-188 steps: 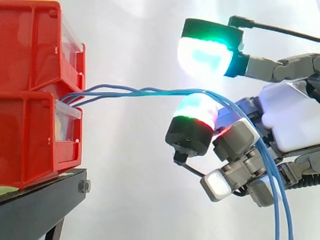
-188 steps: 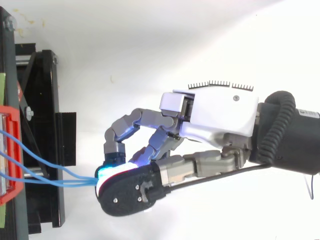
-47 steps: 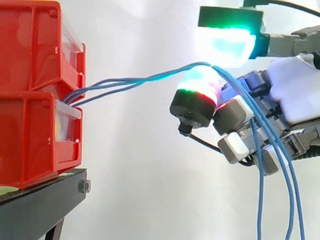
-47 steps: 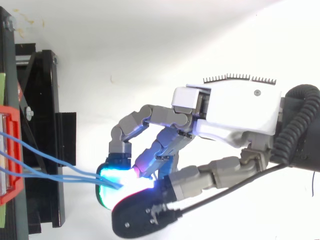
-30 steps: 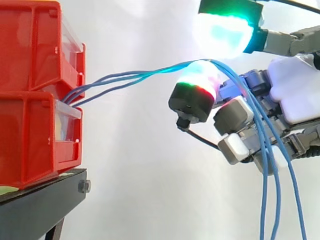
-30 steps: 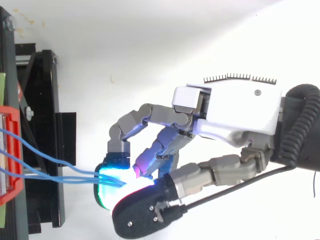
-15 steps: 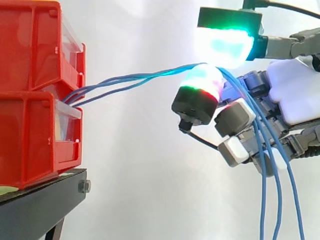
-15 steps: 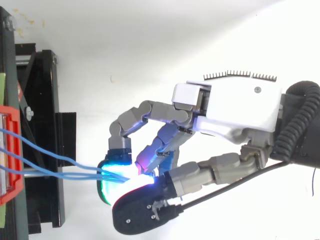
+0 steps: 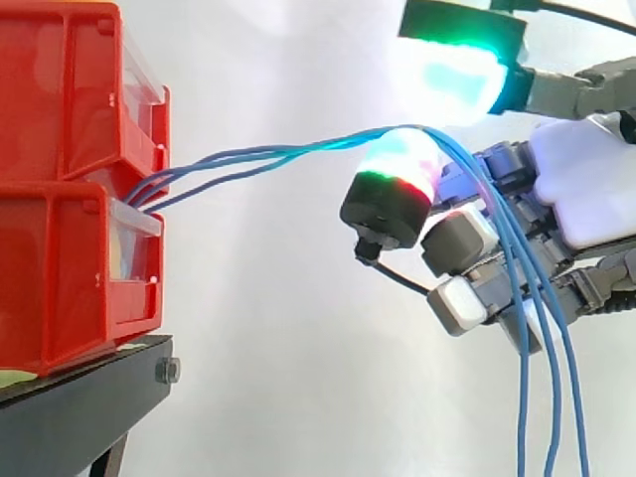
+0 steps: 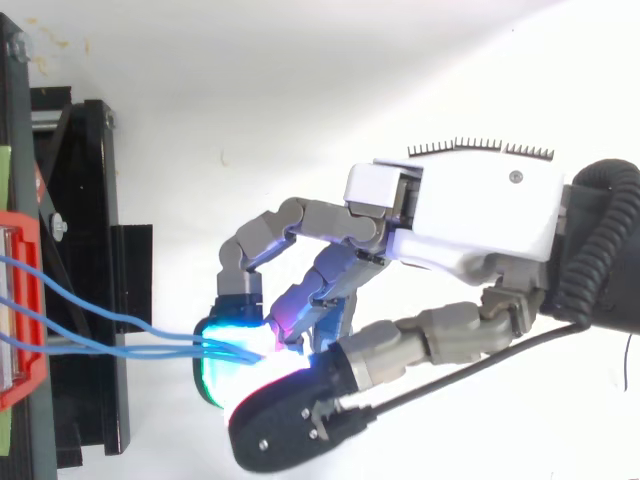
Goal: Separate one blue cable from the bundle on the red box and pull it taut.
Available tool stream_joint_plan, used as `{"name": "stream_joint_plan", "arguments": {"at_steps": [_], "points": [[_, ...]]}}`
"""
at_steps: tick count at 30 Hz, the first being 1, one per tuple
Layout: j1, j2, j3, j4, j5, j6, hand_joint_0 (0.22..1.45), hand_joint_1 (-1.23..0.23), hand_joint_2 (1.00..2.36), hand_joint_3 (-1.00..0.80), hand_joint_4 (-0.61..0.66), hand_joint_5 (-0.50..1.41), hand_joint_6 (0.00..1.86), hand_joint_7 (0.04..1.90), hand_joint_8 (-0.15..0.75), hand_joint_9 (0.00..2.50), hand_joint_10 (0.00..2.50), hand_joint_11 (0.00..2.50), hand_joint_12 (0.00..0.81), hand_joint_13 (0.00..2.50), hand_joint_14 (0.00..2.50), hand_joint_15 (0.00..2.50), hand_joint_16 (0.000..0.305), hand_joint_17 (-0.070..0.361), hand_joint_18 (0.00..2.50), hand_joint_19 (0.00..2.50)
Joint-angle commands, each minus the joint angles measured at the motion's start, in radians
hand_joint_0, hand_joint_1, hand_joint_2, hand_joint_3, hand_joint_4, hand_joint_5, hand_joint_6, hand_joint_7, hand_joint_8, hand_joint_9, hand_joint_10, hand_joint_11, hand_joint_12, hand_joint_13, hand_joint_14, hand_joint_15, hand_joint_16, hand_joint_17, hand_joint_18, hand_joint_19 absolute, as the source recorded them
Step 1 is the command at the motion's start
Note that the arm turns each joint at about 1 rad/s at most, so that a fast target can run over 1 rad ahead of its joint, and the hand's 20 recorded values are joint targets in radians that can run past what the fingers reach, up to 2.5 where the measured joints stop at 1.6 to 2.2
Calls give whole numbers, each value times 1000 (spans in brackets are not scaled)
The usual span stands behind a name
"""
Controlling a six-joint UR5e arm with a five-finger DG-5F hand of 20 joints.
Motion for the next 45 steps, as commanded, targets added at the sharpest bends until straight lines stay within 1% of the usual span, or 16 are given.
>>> {"name": "stream_joint_plan", "arguments": {"at_steps": [1,2,5,8,10,12,19,21,28,30,36,38,39,40,42,45], "points": [[1,0,0,-1,1,-1,474,-535,1000,-500,76,-155,826,1086,367,947,18,1011,424,879,17,650,56,126,847,747],[0,0,0,1,1,-1,468,-493,1000,-500,86,-152,820,1082,376,955,18,1011,433,881,17,642,57,129,844,742],[1,0,0,1,1,0,462,-484,1000,-500,103,-147,799,1063,380,961,17,990,437,879,15,639,59,132,842,742],[0,0,0,-1,-1,0,490,-537,1000,-500,103,-144,786,1061,366,951,19,995,425,865,16,643,56,126,820,749],[0,0,0,-1,-2,0,543,-594,1000,-500,79,-140,768,1099,350,943,20,1005,404,848,18,644,52,118,790,772],[1,0,0,-1,-2,0,578,-607,1003,-451,70,-137,758,1131,338,944,20,1018,396,843,19,645,50,114,781,780],[0,0,0,-1,-4,2,607,-634,1009,-359,52,-137,768,1148,340,959,22,1014,392,858,17,650,49,111,789,775],[0,0,0,-1,-5,2,611,-674,1012,-292,42,-138,776,1157,341,966,20,1023,396,864,17,646,50,112,805,766],[0,0,0,-1,-5,3,627,-795,1016,-198,19,-161,829,1104,331,941,20,1036,390,856,19,642,49,111,818,744],[0,0,0,-1,-5,3,639,-824,1015,-251,29,-167,833,1053,321,920,21,1053,381,844,19,646,48,108,804,741],[0,0,-1,-1,-5,2,667,-897,1009,-379,41,-168,830,1051,313,900,21,1039,377,839,18,643,47,106,801,723],[0,0,0,-1,-5,2,669,-900,1005,-424,54,-168,831,1050,312,902,19,1054,372,837,20,643,47,105,800,729],[0,0,0,-1,-5,3,626,-867,1000,-496,62,-166,830,1050,314,909,20,1043,370,837,20,646,47,105,799,740],[0,0,0,-1,-5,3,605,-845,1000,-500,69,-165,829,1056,314,910,19,1041,371,838,18,645,47,105,799,736],[0,0,0,-1,-7,3,530,-725,1000,-500,99,-158,820,1073,341,939,19,1023,395,850,18,648,50,113,807,743],[0,0,0,-1,-5,3,498,-616,1000,-500,118,-151,808,1073,360,948,19,1024,409,857,16,639,53,120,821,743]]}}
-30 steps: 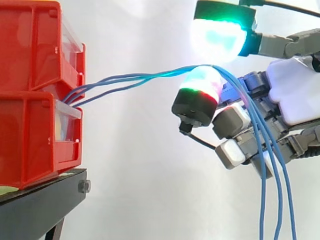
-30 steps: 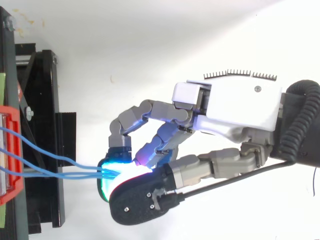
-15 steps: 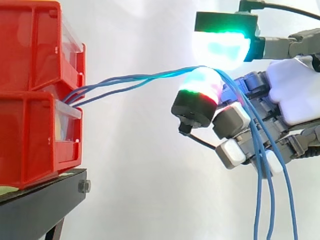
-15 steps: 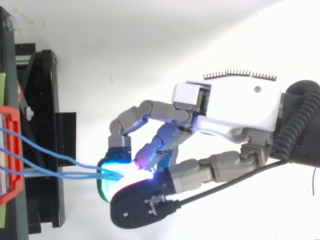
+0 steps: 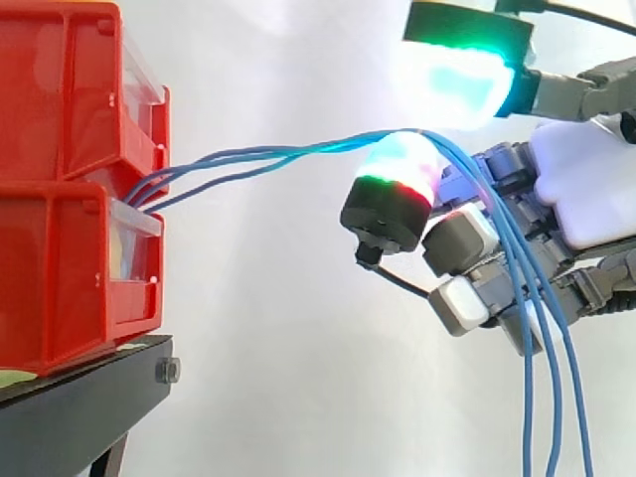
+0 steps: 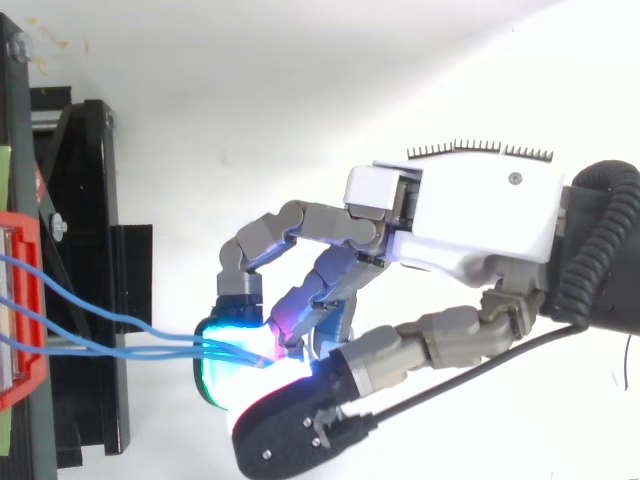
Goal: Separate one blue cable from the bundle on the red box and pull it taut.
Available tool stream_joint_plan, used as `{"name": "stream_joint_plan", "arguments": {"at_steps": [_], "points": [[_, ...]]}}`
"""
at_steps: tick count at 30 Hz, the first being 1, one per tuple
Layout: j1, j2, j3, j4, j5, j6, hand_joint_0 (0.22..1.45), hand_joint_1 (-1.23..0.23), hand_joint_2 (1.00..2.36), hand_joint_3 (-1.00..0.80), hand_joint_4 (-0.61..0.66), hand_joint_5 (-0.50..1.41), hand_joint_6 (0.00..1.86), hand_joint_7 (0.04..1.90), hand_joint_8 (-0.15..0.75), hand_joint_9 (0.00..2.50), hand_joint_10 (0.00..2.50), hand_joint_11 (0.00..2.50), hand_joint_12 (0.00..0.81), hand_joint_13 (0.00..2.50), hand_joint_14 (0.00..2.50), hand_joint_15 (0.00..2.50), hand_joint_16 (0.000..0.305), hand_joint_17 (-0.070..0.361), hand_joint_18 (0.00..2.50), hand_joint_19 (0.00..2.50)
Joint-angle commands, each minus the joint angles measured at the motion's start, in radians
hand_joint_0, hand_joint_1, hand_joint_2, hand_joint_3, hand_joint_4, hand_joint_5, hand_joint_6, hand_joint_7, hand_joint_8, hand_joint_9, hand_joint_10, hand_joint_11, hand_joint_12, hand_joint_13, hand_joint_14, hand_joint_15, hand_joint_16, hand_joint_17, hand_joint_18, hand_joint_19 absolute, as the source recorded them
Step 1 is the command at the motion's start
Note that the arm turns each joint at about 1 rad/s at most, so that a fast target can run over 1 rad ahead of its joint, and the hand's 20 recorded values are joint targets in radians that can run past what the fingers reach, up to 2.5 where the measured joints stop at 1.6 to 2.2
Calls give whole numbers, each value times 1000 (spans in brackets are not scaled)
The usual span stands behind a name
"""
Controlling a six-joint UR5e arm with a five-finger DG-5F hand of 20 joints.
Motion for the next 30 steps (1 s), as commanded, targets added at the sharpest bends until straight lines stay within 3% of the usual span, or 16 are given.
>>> {"name": "stream_joint_plan", "arguments": {"at_steps": [1,5,10,12,17,18,20,22,24,30], "points": [[0,0,0,0,0,0,493,-580,1000,-500,115,-150,805,1066,359,952,17,1016,412,860,16,642,54,122,822,740],[0,0,-1,0,0,-1,533,-480,1000,-500,89,-150,767,1096,351,951,19,1018,406,847,18,649,53,119,793,760],[0,0,0,0,0,-1,586,-556,1006,-411,88,-148,742,1106,339,940,22,1010,395,843,19,645,51,114,772,773],[0,0,0,0,-1,-1,606,-625,1011,-318,75,-148,736,1104,330,932,20,1015,390,846,17,653,51,114,777,767],[0,0,0,0,0,-1,619,-631,1002,-66,115,-151,762,997,387,975,14,1001,444,901,15,627,63,141,880,702],[0,0,0,0,0,-1,601,-614,1119,-67,125,-153,764,987,388,982,13,1003,451,910,15,618,64,145,895,693],[0,0,0,0,-1,0,593,-618,1160,-78,128,-154,766,985,392,983,14,999,451,910,15,623,65,146,897,691],[0,0,0,0,-1,0,599,-661,1128,-70,130,-156,770,979,390,982,13,999,450,910,15,620,65,145,896,692],[0,0,0,0,-1,0,645,-750,1001,-63,126,-167,789,968,370,965,14,1004,438,899,14,626,61,137,876,693],[-2,0,-1,0,-1,0,679,-821,1014,-236,86,-185,807,965,314,887,20,1034,378,845,20,640,49,111,797,723]]}}
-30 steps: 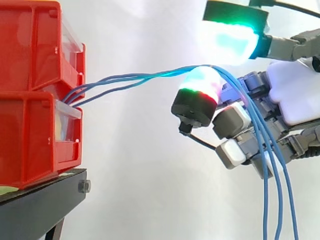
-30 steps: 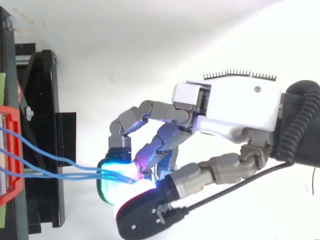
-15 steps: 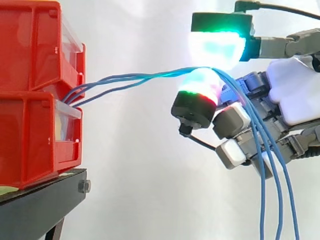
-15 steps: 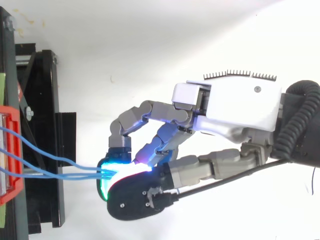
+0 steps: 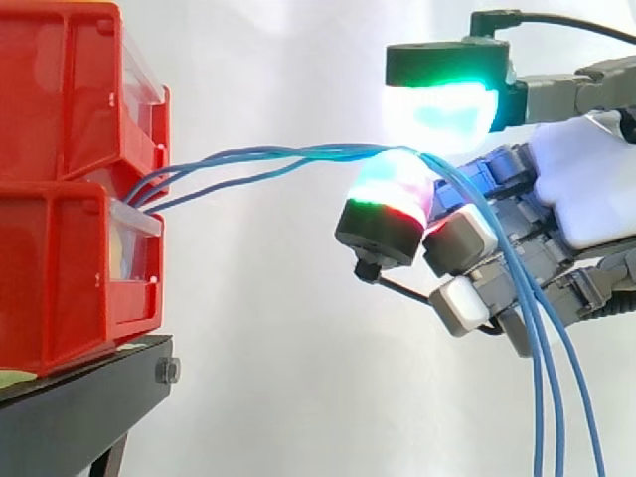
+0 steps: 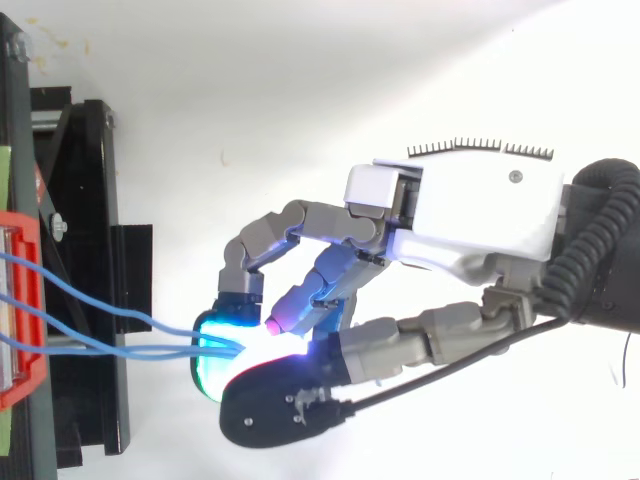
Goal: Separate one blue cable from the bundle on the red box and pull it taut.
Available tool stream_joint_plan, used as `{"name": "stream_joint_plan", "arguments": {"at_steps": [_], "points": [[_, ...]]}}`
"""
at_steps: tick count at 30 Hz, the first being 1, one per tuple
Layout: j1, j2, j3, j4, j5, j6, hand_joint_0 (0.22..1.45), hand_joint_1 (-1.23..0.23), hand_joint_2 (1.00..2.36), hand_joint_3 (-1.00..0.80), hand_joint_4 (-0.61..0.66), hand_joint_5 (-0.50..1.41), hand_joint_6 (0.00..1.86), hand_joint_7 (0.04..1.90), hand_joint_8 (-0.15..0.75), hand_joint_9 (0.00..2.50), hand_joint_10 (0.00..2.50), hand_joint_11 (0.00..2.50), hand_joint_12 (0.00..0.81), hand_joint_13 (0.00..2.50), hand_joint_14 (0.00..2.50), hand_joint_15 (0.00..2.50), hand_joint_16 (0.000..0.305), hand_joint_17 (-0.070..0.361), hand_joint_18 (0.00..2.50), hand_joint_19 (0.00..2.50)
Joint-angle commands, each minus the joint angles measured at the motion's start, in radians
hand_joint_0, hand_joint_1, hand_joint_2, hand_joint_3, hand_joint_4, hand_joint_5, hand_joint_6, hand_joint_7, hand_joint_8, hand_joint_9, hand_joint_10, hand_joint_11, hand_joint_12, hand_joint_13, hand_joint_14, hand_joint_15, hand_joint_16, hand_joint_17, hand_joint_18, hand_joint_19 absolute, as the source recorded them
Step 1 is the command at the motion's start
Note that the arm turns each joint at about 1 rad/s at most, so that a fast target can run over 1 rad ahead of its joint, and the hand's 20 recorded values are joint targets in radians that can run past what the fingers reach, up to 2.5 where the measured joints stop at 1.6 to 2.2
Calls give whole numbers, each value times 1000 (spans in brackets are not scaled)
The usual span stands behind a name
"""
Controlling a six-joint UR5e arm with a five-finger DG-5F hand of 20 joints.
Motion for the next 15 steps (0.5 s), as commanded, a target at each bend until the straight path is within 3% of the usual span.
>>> {"name": "stream_joint_plan", "arguments": {"at_steps": [1,7,8,10,12,15], "points": [[0,0,0,0,0,0,683,-822,1014,-256,84,-186,810,964,315,887,20,1033,379,845,20,634,49,111,798,724],[0,0,-1,0,0,0,694,-898,1009,-378,89,-190,834,963,311,877,20,1044,370,844,18,633,48,108,803,711],[0,0,0,0,0,0,677,-904,1002,-470,91,-189,838,970,310,879,20,1050,372,843,20,642,48,108,804,712],[0,0,0,0,0,0,605,-844,1000,-500,101,-184,840,978,314,890,19,1053,372,844,20,653,48,108,801,726],[0,0,0,0,0,0,512,-693,1000,-500,137,-173,831,1012,347,915,20,1031,400,856,17,648,53,119,821,730],[0,0,0,0,0,0,494,-580,1000,-500,147,-165,819,1032,359,933,17,1025,412,860,18,643,55,124,823,742]]}}
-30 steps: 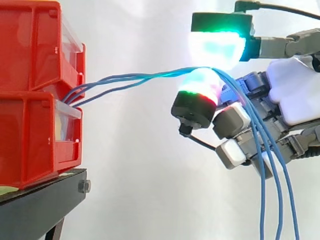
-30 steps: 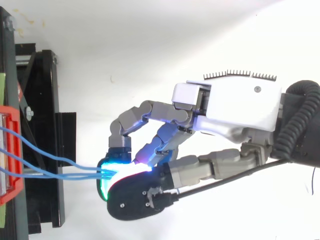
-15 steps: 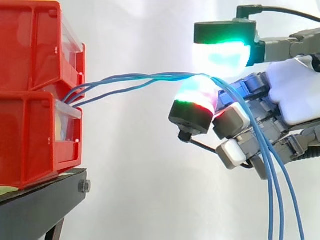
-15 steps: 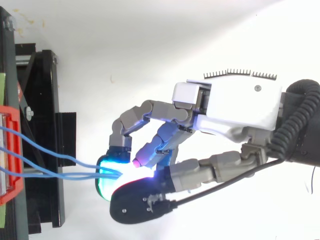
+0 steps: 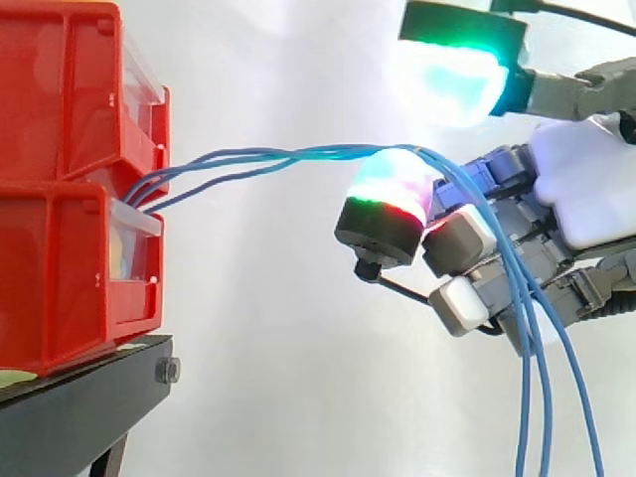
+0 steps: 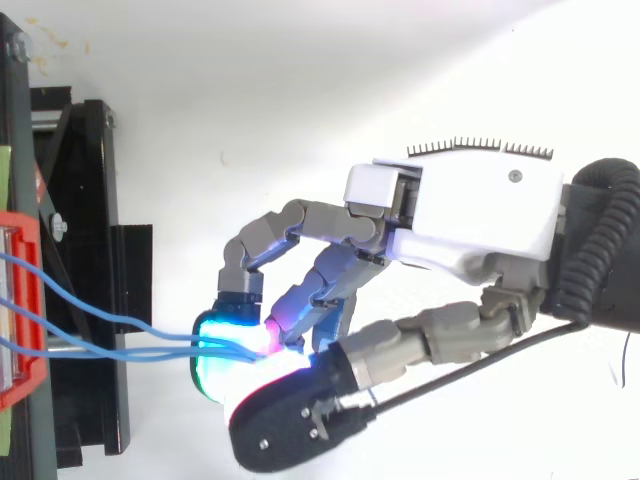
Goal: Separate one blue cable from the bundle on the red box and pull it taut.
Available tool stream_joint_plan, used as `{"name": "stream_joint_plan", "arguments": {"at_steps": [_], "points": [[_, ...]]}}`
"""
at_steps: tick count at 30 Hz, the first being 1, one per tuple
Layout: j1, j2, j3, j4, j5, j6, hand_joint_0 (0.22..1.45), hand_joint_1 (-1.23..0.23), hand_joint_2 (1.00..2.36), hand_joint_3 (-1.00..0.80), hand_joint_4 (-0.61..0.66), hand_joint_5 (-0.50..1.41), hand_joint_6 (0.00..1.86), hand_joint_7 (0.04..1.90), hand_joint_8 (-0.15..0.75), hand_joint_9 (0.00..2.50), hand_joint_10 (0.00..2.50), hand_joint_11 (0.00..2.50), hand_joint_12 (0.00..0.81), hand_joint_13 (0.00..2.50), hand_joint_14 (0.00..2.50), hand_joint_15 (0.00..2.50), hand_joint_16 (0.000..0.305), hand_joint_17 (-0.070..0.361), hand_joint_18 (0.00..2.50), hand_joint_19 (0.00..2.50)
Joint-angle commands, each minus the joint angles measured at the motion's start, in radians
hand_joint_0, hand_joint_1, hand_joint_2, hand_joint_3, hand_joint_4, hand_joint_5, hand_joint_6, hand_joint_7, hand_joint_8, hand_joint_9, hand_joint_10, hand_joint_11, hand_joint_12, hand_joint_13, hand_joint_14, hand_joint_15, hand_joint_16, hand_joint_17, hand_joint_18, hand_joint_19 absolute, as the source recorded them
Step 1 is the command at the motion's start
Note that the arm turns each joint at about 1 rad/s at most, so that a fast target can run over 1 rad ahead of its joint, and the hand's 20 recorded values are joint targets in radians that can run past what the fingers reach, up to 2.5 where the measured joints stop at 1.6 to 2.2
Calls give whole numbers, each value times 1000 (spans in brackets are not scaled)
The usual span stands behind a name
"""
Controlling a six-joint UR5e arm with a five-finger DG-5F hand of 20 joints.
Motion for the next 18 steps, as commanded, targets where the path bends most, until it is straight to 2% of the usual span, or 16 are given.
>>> {"name": "stream_joint_plan", "arguments": {"at_steps": [1,3,7,10,12,15,18], "points": [[0,0,0,0,0,0,519,-561,1000,-500,138,-164,816,1041,349,930,18,1023,404,854,18,643,53,120,807,753],[0,0,0,0,0,0,607,-544,1008,-368,107,-160,807,1076,333,956,19,1021,390,851,20,651,50,113,780,766],[2,0,0,0,0,0,610,-570,1009,-195,136,-167,820,997,376,960,16,1020,428,893,17,640,59,132,859,723],[0,0,0,0,0,0,624,-694,1006,-103,144,-169,825,972,381,951,14,1014,437,925,16,639,61,136,894,711],[0,0,0,0,0,0,656,-780,1003,-16,96,-173,843,932,376,956,14,1028,423,942,15,640,59,132,944,702],[0,0,0,0,0,0,670,-803,1006,-12,78,-174,848,894,356,935,14,1053,413,929,16,646,56,127,928,698],[0,0,-1,0,0,0,682,-820,1012,-100,102,-173,831,863,332,897,16,1053,387,890,17,651,52,116,882,716]]}}
